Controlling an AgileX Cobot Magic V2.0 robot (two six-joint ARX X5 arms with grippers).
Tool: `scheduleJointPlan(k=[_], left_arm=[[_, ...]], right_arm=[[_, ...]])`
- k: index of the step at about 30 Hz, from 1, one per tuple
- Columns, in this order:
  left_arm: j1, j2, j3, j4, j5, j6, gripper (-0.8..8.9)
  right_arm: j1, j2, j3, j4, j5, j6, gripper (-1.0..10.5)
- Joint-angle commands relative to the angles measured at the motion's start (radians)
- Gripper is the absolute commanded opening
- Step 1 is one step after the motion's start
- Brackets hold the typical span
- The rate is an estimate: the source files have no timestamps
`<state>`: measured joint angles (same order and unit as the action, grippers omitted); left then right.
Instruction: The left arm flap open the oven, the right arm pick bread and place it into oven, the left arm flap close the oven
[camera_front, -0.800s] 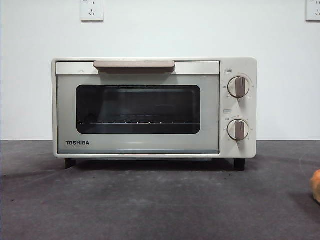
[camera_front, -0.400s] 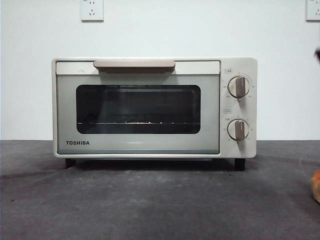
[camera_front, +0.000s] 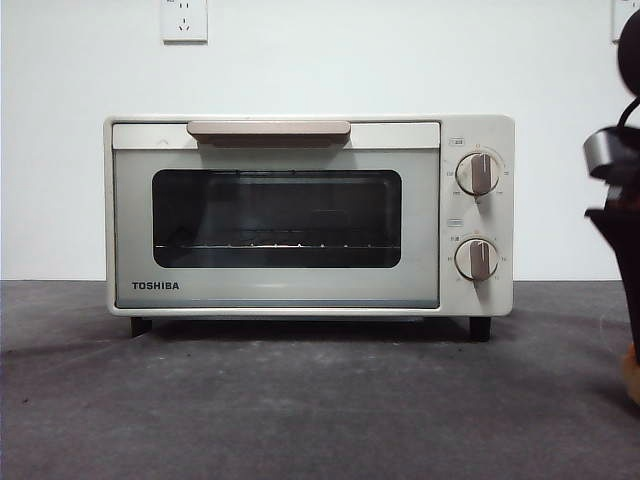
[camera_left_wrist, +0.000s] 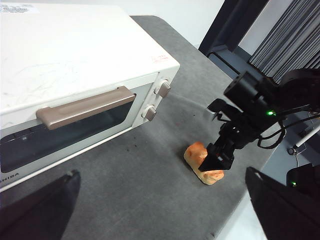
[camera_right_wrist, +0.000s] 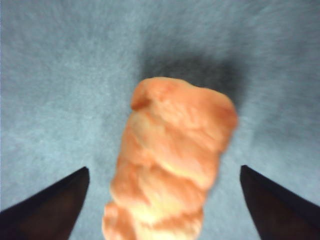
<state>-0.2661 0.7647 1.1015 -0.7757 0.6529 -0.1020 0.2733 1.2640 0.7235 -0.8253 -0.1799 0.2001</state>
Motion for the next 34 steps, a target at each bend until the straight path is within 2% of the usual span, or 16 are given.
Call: scheduleJointPlan(k=[1, 13, 17, 19, 23, 27, 29, 30, 34], left_arm=[[-0.004, 0.005, 0.017, 0.008, -0.002, 0.013, 5.31], [-0.004, 0.005, 0.017, 0.008, -0.003, 0.011, 5.28], [-0.004, 0.005, 0.017, 0.013, -0.003, -0.003, 5.27], [-0.005, 0.008, 0.017, 0.016, -0.002, -0.025, 5.19], [-0.008, 0.039, 0.017, 0.02, -0.005, -0.035, 4.01], [-0.03, 0.103, 0.017, 0.018, -0.005, -0.037, 1.41], [-0.039, 0.136, 0.017, 0.018, -0.005, -0.038, 0.41], [-0.045, 0.158, 0.018, 0.019, -0.006, -0.038, 0.08], [-0.064, 0.253, 0.02, 0.045, -0.007, -0.04, 0.09]], right_arm=[[0.012, 0.039, 0.007, 0.025, 0.005, 0.01, 4.0], [0.013, 0.098, 0.019, 0.013, 0.024, 0.001, 1.5], [0.013, 0.06, 0.063, -0.054, 0.017, -0.006, 1.4], [0.013, 0.018, 0.09, -0.1, -0.02, -0.007, 1.4], [0.013, -0.125, 0.114, -0.155, -0.116, -0.005, 1.4], [0.013, -0.317, 0.114, -0.195, -0.184, 0.01, 1.4], [0.013, -0.411, 0.114, -0.201, -0.201, 0.012, 1.4], [0.013, -0.461, 0.114, -0.201, -0.217, 0.014, 1.4], [0.013, -0.629, 0.114, -0.196, -0.285, 0.041, 1.4]])
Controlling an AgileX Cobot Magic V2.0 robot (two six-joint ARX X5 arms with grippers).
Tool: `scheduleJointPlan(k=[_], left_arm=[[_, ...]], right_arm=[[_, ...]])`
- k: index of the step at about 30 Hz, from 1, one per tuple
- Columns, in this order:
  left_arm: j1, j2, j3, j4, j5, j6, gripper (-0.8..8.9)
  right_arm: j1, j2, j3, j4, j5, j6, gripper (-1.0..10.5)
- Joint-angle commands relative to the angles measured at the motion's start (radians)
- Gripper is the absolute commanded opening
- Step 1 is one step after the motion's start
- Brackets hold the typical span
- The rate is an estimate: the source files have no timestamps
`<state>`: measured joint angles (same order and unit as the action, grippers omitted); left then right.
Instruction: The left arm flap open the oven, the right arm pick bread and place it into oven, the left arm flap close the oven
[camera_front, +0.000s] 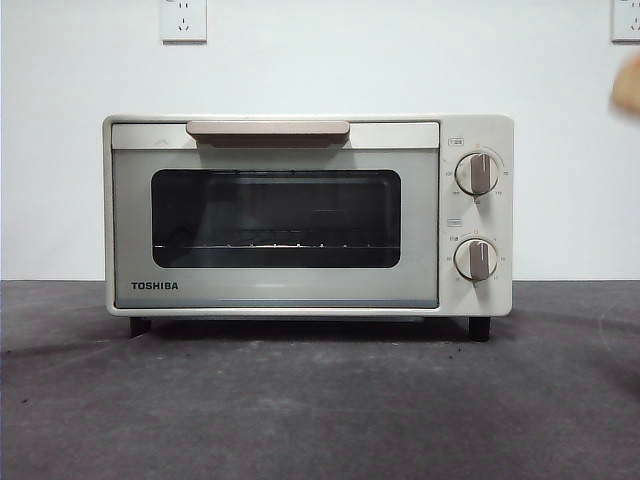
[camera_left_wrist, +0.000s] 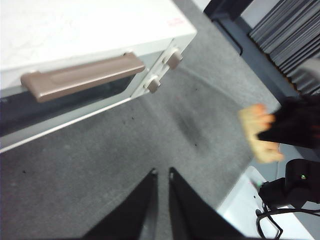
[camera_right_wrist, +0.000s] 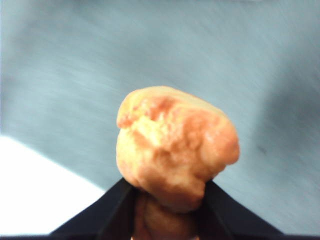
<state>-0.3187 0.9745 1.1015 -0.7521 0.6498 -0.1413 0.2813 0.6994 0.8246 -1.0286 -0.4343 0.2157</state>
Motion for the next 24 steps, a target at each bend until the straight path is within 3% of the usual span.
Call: scheduleJointPlan(k=[1, 11, 24], left_arm=[[-0.016, 0.066, 0.022, 0.029, -0.004, 0.0, 0.09], [-0.083, 0.341, 0.177, 0.042, -0.108, 0.08, 0.1], [-0.118, 0.544, 0.306, 0.136, -0.208, 0.149, 0.09]], right_arm=[[0.005, -0.091, 0.013, 0.01, -0.04, 0.032, 1.4], [0.005, -0.362, 0.013, 0.057, -0.063, 0.126, 1.4], [0.005, -0.402, 0.013, 0.06, -0.063, 0.144, 1.4]])
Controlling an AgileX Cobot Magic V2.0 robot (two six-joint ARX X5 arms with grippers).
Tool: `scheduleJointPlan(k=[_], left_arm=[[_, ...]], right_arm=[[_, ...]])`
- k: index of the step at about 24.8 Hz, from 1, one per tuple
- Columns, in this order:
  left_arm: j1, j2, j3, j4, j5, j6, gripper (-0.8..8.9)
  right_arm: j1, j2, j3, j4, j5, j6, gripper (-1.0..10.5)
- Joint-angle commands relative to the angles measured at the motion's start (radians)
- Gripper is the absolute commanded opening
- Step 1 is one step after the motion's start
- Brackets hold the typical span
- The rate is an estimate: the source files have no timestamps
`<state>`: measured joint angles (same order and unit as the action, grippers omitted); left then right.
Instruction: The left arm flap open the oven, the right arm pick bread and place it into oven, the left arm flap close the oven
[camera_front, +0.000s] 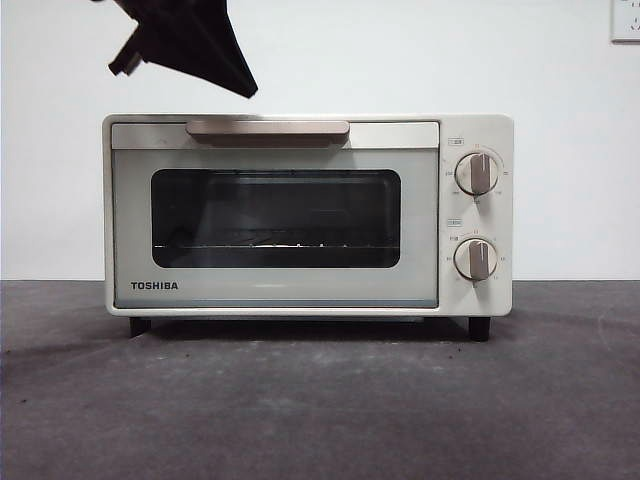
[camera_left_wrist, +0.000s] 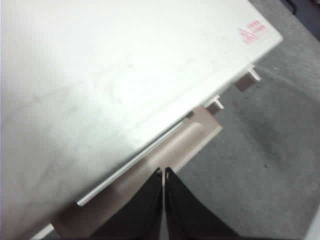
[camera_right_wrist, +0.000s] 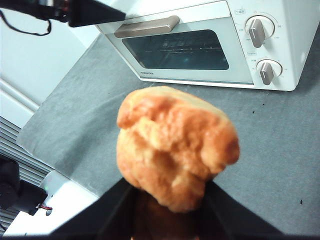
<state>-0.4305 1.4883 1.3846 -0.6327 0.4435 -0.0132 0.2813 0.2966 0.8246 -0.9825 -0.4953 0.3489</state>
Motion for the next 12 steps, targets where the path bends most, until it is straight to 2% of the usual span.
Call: scheduleJointPlan(k=[1, 9, 12], left_arm=[[-0.006, 0.038, 0.023, 0.018, -0.002, 0.021, 0.09], [-0.016, 0.079, 0.023, -0.005, -0.003, 0.038, 0.09], [-0.019, 0.085, 0.023, -0.013, -0.035, 0.048, 0.09]], right_arm=[[0.005, 0.0, 0.013, 0.014, -0.002, 0.011, 1.4], [0.005, 0.0, 0.013, 0.014, -0.001, 0.011, 1.4], [0.004, 0.0, 0.013, 0.014, -0.001, 0.01, 1.4]])
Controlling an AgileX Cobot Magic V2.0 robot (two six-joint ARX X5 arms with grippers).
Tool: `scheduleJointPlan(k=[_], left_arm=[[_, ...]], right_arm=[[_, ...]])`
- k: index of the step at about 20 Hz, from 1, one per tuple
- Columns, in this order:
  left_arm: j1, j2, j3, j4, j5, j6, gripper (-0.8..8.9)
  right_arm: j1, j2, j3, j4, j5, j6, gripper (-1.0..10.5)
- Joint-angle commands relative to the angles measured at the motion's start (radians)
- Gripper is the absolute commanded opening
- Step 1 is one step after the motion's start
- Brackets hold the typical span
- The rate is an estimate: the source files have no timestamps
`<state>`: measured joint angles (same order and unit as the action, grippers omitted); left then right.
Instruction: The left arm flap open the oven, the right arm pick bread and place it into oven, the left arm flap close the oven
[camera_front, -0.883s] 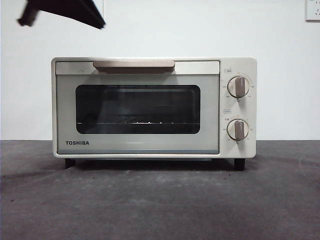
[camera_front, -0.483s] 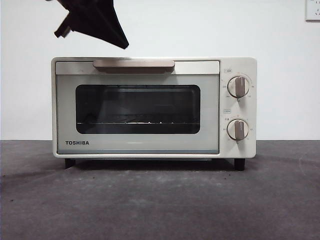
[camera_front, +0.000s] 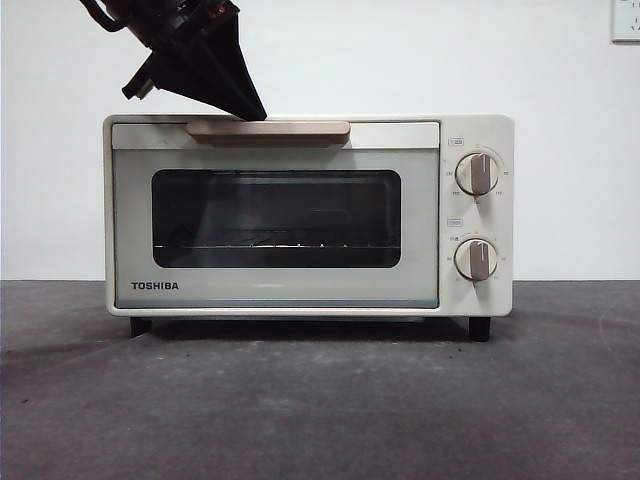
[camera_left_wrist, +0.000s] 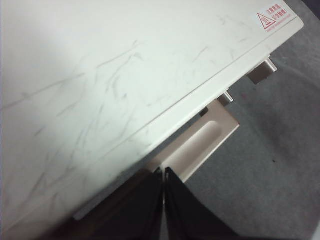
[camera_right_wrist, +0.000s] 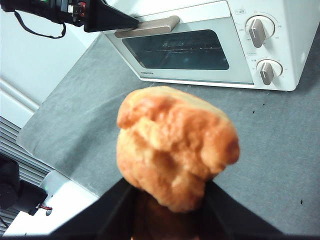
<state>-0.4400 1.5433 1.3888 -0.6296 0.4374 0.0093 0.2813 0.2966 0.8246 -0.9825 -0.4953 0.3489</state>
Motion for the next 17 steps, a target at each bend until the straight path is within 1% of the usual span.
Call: scheduleJointPlan(k=[1, 4, 6, 10, 15, 17], left_arm=[[-0.011, 0.032, 0.018, -0.023, -0.036, 0.029, 0.09], [-0.016, 0.032, 0.018, -0.059, -0.039, 0.051, 0.09], [-0.023, 0.032, 0.018, -0.084, -0.058, 0.066, 0.09], [-0.046, 0.032, 0.018, -0.14, -0.109, 0.095, 0.09], [-0.082, 0.032, 0.016, -0.213, -0.214, 0.095, 0.09], [-0.092, 0.031, 0.011, -0.223, -0.231, 0.095, 0.09]], right_arm=[[0.004, 0.0, 0.013, 0.014, -0.002, 0.011, 1.4], [0.004, 0.0, 0.013, 0.014, 0.003, 0.009, 1.4], [0.004, 0.0, 0.013, 0.014, 0.021, 0.006, 1.4], [0.004, 0.0, 0.013, 0.013, 0.032, 0.006, 1.4], [0.004, 0.0, 0.013, 0.013, 0.032, 0.006, 1.4], [0.004, 0.0, 0.013, 0.013, 0.032, 0.006, 1.4]])
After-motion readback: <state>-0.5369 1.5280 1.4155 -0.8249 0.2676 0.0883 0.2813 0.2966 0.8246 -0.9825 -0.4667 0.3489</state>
